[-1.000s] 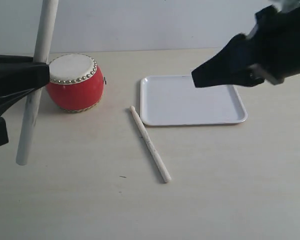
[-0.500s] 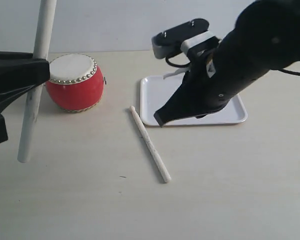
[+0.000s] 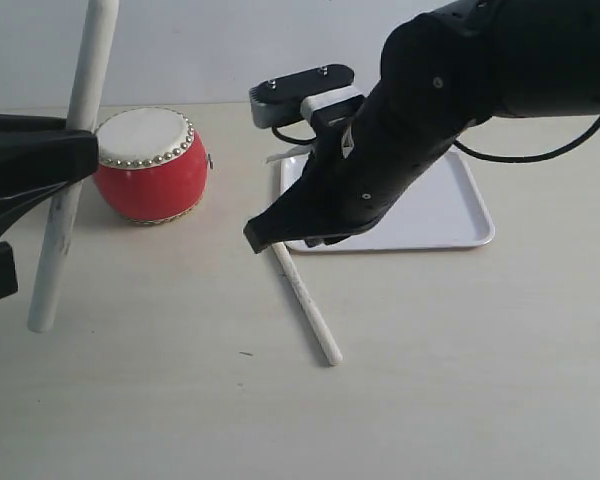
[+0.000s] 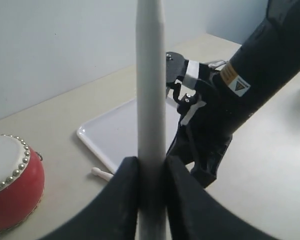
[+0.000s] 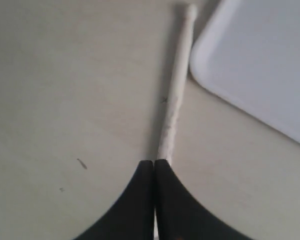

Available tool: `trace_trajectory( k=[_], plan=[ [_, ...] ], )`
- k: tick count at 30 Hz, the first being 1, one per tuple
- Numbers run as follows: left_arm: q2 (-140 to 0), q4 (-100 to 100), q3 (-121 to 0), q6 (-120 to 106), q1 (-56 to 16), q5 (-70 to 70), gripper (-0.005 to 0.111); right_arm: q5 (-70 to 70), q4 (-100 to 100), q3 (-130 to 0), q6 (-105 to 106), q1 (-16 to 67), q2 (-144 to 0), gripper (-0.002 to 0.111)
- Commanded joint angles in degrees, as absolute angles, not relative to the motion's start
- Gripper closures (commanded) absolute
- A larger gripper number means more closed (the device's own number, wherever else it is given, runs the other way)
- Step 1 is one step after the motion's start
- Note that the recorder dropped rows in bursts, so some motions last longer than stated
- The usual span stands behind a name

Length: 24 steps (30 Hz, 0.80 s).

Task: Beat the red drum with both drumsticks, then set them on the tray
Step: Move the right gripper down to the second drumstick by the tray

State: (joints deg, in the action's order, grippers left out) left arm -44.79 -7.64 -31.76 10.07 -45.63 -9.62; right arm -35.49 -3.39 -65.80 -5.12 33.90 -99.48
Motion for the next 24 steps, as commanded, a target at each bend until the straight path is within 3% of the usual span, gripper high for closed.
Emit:
trace_trajectory(
  k=[1, 12, 20, 24],
  plan=[
    [-44.32, -9.54, -31.54, 10.65, -45.8, -11.13, 0.107, -37.78, -7.88, -68.47, 0.0, 33.97, -103.68, 0.106],
    [-44.32, -9.79, -31.54, 11.05, -41.36, -14.62, 0.107, -39.75, -7.11, -77.16, -0.42, 33.97, -116.73, 0.068],
    [-44.32, -9.79, -31.54, 12.69, -35.61, -14.82, 0.107, -40.86, -2.56, -82.92, -3.72, 33.97, -120.87, 0.067],
    [-44.47, -9.79, -31.54, 12.81, -35.36, -14.82, 0.107, -48.16, 1.89, -86.71, -5.79, 33.97, -122.67, 0.067]
  ],
)
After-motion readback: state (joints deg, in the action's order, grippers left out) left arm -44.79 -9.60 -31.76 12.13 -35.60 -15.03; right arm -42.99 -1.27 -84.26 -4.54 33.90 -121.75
